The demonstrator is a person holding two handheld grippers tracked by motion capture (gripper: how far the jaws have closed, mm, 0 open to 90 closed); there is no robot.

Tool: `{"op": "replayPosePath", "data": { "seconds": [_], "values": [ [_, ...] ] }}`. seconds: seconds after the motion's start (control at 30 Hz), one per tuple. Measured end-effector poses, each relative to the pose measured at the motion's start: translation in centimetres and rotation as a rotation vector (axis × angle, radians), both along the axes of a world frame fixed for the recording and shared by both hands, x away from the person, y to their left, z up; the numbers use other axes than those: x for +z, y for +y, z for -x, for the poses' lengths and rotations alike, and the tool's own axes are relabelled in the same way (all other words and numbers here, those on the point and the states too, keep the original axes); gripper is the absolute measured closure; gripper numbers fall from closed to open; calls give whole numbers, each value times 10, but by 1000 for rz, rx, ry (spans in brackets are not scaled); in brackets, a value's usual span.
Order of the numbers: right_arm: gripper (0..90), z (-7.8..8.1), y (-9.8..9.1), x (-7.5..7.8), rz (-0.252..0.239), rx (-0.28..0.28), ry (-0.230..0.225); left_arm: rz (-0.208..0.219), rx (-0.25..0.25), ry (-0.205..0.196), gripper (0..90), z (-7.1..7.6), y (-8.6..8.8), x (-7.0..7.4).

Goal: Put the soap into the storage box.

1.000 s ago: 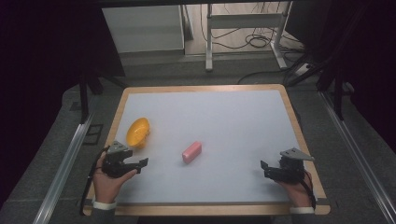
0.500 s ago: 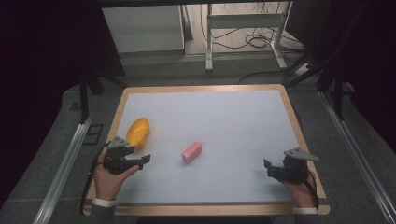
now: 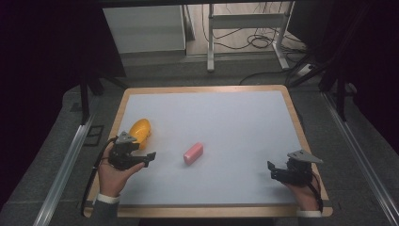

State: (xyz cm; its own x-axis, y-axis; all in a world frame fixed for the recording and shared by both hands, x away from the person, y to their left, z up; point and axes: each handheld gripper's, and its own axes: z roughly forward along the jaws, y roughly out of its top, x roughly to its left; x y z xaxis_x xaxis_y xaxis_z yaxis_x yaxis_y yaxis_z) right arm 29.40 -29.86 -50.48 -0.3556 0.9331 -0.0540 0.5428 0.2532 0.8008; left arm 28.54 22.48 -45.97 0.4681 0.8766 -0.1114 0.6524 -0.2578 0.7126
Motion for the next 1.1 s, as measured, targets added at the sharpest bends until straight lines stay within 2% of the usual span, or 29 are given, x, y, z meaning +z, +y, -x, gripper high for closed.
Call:
{"op": "replayPosePath", "data": {
  "seconds": [0.53, 0.67, 0.87, 1.1],
  "values": [
    [91, -1, 0, -2, 7, 0, 8, -45, -46, 8, 238, -7, -19, 10],
    [91, -1, -1, -2, 7, -4, 5, -42, -55, -30, 258, -6, -24, 12],
    [91, -2, 1, -2, 12, -1, 9, -61, -65, -3, 259, -11, -33, 13],
    [91, -2, 1, -3, 19, -3, 11, -67, -86, -6, 260, -14, -40, 16]
  ]
}}
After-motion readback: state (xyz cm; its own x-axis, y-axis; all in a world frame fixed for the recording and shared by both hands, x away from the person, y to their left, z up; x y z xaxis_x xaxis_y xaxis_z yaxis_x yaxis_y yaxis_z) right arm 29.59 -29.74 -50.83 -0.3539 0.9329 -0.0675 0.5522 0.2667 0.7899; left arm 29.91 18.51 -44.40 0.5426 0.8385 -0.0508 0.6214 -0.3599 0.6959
